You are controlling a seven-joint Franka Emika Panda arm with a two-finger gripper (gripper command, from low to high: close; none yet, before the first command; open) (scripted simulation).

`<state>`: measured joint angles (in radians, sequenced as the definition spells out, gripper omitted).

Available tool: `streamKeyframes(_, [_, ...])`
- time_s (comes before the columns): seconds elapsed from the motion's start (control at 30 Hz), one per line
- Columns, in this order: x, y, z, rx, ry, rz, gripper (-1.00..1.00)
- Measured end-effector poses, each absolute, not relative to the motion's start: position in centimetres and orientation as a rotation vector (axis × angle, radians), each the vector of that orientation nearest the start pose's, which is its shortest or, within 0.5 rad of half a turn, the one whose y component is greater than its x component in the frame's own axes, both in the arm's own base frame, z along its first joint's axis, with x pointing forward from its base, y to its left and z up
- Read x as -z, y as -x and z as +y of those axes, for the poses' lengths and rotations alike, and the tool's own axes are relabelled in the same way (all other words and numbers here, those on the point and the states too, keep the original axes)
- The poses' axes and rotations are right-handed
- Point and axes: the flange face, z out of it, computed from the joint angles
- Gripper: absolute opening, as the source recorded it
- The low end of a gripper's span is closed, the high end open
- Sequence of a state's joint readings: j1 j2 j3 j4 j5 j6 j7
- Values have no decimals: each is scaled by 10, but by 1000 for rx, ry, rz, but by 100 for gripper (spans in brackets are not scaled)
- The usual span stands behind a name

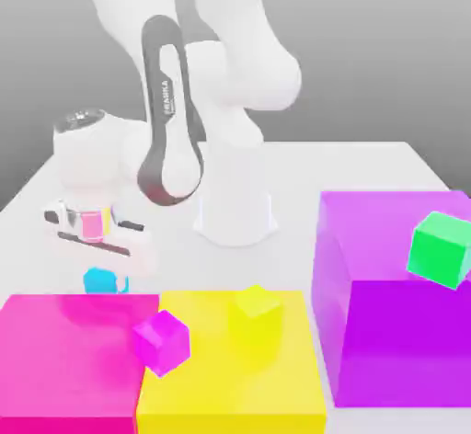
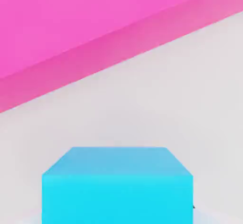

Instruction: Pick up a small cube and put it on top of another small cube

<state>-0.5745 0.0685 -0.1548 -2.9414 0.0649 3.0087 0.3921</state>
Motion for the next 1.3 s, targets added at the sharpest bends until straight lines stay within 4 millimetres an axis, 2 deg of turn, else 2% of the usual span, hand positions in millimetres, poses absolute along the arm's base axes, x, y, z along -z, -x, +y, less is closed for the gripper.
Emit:
streamKeyframes(0.13, [-194, -239, -217, -1, 2620, 1734, -100])
streamKeyframes(0.27, [-210, -267, -199, -1, 2715, 1585, -100])
streamKeyframes(0.43, [-229, -303, -167, 0, 2836, 1361, -100])
streamKeyframes(0.77, [-272, -359, -83, 1, 3017, 888, -100])
streamKeyframes(0.93, [-295, -376, -34, 1, 3076, 643, -100])
streamKeyframes(1.1, [-317, -384, 16, -2, 3114, 399, -100])
streamKeyframes(1.17, [-304, -385, 24, -3, 3117, 363, -100])
streamKeyframes(1.27, [-269, -385, 25, -2, 3120, 354, -100])
streamKeyframes(1.3, [-261, -385, 25, -2, 3120, 353, 100])
